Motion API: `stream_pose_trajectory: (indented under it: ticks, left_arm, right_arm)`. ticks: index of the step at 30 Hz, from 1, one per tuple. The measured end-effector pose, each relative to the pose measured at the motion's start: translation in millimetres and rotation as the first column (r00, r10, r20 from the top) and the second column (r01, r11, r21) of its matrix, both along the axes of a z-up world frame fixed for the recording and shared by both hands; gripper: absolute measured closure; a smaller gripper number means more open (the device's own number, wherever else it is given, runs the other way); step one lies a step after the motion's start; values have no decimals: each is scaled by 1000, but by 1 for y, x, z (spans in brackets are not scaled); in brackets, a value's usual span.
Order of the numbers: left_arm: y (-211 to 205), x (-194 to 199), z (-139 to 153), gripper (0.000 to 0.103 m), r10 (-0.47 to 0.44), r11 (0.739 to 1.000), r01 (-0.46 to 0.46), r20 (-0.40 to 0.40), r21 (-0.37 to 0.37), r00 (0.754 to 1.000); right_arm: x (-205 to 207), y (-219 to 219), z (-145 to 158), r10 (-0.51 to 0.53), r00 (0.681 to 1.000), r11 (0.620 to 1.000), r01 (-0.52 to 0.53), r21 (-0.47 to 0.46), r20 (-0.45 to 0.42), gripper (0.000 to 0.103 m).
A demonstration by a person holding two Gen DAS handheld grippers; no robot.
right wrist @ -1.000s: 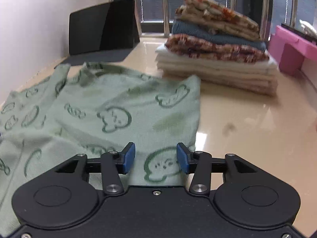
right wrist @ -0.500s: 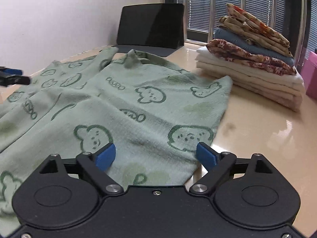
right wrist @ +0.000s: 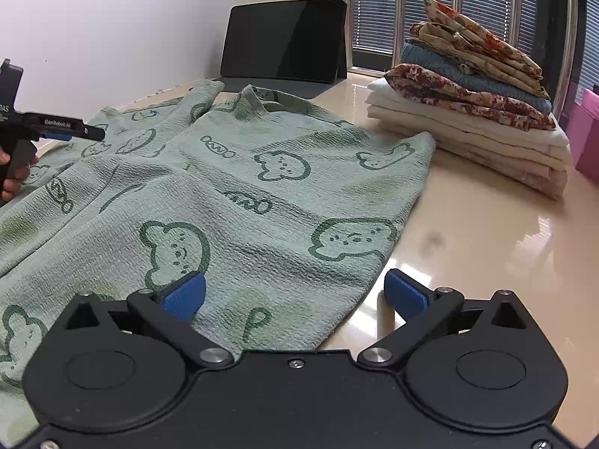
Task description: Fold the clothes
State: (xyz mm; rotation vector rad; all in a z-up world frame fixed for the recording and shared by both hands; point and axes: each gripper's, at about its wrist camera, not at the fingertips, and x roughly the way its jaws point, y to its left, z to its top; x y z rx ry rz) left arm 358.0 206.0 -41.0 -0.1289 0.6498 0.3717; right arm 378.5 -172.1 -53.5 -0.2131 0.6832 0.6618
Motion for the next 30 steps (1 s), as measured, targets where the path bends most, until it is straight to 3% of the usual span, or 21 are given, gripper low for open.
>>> stream_pose_trajectory:
  ticks: [7, 30]
  left_arm:
    - [-2, 1, -9, 0, 1, 1000, -1, -34, 1, 999]
    - [-4, 2, -9, 0, 2, 1000, -2, -38, 2, 999]
  right_arm:
    - [0, 1, 0, -2, 1000, 1000, 2, 0, 0, 0]
    - [0, 2, 0, -5, 1000, 1000, 5, -1, 1, 0]
